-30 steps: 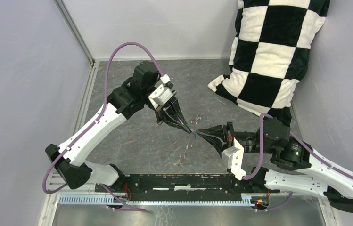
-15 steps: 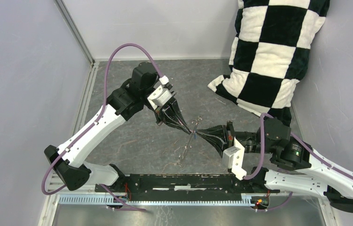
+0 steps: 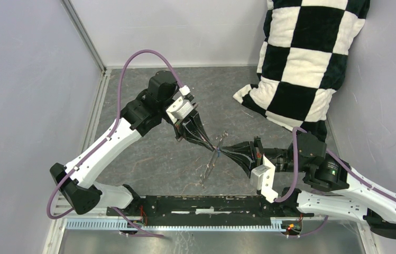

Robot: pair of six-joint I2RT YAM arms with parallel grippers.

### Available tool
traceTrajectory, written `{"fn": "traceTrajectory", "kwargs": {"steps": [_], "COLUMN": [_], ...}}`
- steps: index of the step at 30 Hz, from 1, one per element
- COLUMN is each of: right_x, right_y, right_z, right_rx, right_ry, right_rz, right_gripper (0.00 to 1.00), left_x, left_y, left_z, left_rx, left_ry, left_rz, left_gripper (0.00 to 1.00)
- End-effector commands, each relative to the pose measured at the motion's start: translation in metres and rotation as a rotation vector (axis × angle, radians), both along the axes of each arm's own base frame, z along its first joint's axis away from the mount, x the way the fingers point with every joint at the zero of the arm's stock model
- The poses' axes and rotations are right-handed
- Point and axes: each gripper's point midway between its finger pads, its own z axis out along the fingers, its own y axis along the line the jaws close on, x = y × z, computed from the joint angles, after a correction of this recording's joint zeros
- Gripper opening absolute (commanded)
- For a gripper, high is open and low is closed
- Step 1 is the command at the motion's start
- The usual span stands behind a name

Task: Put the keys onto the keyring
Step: Insert the key onto the keyring.

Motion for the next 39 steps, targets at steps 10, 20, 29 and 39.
{"fn": "traceTrajectory", "kwargs": {"steps": [10, 20, 29, 39], "right_x": [0.004, 0.009, 0.009, 0.007], "right_y": [-0.005, -0.005, -0.007, -0.007], "right_z": [0.025, 0.019, 0.012, 0.015], "right_rx": [0.071, 0.051, 0.025, 0.036], "right_ry": [-0.024, -0.017, -0.020, -0.018], "right_rz": [-0.035, -0.061, -0.062, -0.054], "right_gripper": [0.01, 0.01, 0.01, 0.01], "left_x": [-0.017, -0.019, -0.019, -0.017], "left_y": [0.013, 0.015, 0.015, 0.013], "left_z": [0.015, 0.016, 0.017, 0.017], "left_rx": [-0.031, -0.036, -0.039, -0.043], "left_ry": [-0.008, -0.010, -0.013, -0.022], "left_rz": [-0.056, -0.066, -0.066, -0.055], "left_gripper": [0.02, 0.02, 0.02, 0.02]}}
